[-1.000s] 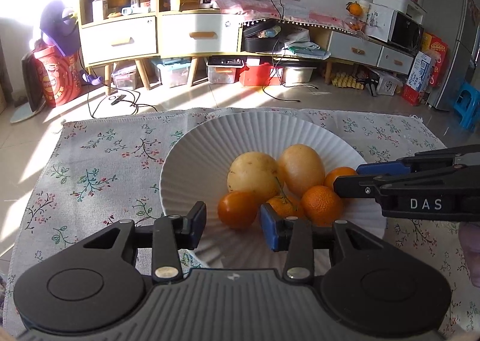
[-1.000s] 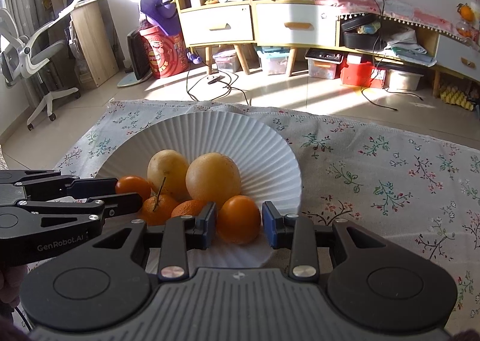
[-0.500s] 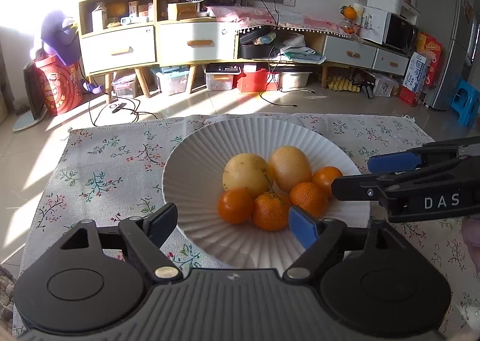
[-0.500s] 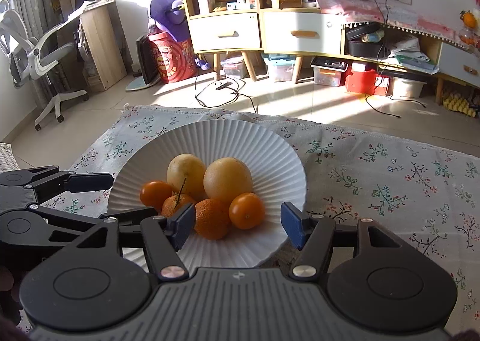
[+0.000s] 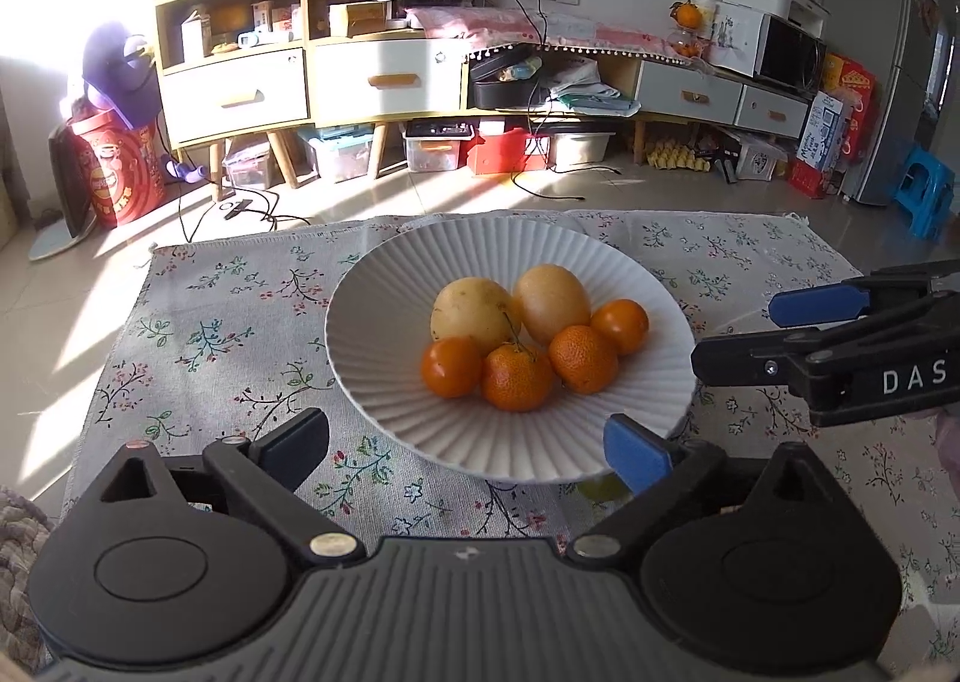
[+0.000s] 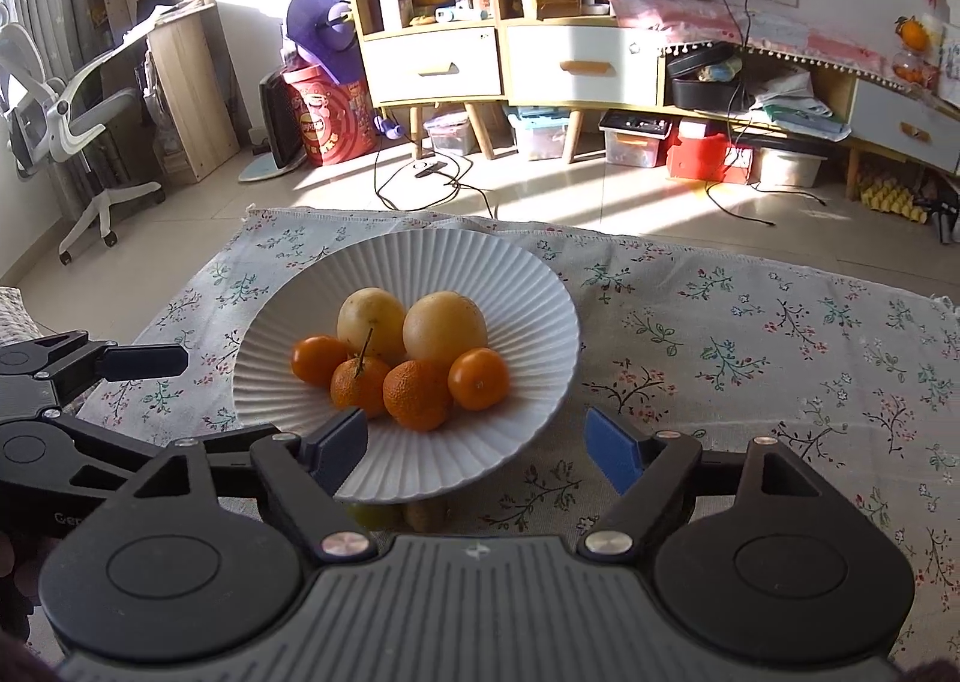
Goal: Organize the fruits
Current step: 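Withdraw both open tools from the bowl toward the fruit on the cloth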
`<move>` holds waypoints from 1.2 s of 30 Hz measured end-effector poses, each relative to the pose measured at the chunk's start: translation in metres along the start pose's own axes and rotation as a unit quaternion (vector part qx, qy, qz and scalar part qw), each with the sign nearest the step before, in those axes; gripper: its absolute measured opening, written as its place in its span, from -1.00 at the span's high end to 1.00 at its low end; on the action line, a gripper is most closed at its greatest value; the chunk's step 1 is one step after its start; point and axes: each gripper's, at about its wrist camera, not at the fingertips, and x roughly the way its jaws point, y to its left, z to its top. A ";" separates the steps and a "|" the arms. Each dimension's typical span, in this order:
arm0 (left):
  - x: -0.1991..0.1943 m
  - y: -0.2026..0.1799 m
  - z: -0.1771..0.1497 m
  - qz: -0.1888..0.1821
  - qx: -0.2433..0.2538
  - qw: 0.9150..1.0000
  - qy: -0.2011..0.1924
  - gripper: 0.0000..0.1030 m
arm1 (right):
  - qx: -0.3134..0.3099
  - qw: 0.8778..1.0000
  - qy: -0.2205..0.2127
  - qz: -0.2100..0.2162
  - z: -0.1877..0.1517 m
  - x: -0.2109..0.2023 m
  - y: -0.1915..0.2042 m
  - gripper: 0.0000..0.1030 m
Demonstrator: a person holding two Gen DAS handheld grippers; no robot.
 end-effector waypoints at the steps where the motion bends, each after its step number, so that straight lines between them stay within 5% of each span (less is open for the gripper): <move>1: -0.002 0.000 -0.001 0.001 0.001 1.000 0.001 -0.80 | 0.000 1.000 0.000 0.000 -0.001 -0.002 0.001 -0.57; 36: -0.041 0.012 -0.061 -0.006 0.017 1.000 0.013 -0.85 | -0.053 0.998 0.003 0.014 -0.050 -0.031 0.031 -0.88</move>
